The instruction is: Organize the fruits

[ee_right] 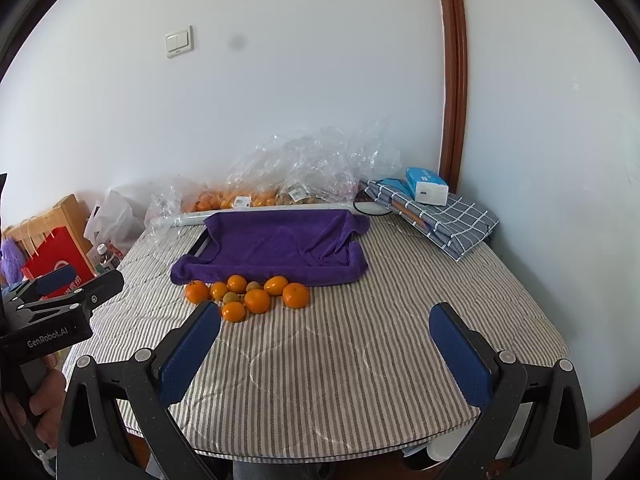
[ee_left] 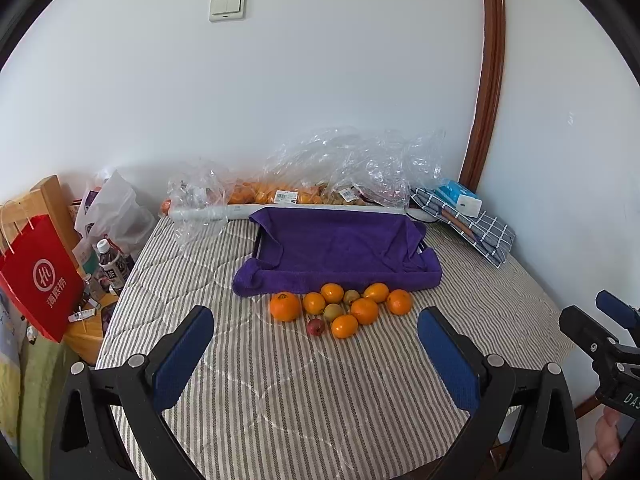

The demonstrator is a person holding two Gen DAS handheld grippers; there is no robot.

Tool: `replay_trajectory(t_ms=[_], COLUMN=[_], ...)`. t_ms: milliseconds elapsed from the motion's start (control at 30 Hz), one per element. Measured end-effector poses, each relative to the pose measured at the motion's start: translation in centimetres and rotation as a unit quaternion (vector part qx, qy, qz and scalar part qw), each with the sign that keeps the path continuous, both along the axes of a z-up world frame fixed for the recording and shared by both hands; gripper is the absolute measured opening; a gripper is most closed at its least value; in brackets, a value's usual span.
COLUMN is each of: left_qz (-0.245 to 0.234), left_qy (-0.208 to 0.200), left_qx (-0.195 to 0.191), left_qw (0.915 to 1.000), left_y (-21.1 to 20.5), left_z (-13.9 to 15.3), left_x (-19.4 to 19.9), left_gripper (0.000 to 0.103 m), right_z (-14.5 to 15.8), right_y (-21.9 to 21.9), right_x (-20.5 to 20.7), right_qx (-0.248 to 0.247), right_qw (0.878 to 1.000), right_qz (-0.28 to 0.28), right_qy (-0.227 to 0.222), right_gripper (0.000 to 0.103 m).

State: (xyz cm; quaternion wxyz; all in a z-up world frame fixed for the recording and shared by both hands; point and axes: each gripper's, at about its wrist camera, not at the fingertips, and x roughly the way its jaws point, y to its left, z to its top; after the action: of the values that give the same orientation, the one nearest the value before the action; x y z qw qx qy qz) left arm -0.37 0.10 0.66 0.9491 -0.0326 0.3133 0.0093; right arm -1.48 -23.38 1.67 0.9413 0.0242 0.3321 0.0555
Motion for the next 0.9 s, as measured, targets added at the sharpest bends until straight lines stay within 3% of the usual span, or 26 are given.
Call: replay_trajectory(t_ms=[300,467,700,900], left_qz=[0.000,0.016,0.039,0.038], left_qy=[0.004,0.013,0.049,0.079], left_qx=[0.000,-0.001,-0.015,-0.003], left_qw=[1.0000,0.9998,0.9979,0.9961], left_y=[0.4,1.2,3.7,5.3], left_z=[-0.2,-1.9,-6.4,-10.2], left_x=[2.0,3.9,7.6,9.8], left_gripper=[0.103,0.103,0.102,0.099], right_z=[-0.5,-1.9,-6.3,-11.7], right_y=[0.2,0.4,0.8,1.3], right_x=[1.6,3.5,7.9,11.8], right_qx=[0.002,0.000,-0.005,0.019], right_qw=[1.000,1.000,0.998,0.993], right_qz=[-0.003,0.001,0.005,0.012], right_qy=[0.003,0.011,0.056,0.112], right_gripper=[0.103,0.103,0.102,0.093])
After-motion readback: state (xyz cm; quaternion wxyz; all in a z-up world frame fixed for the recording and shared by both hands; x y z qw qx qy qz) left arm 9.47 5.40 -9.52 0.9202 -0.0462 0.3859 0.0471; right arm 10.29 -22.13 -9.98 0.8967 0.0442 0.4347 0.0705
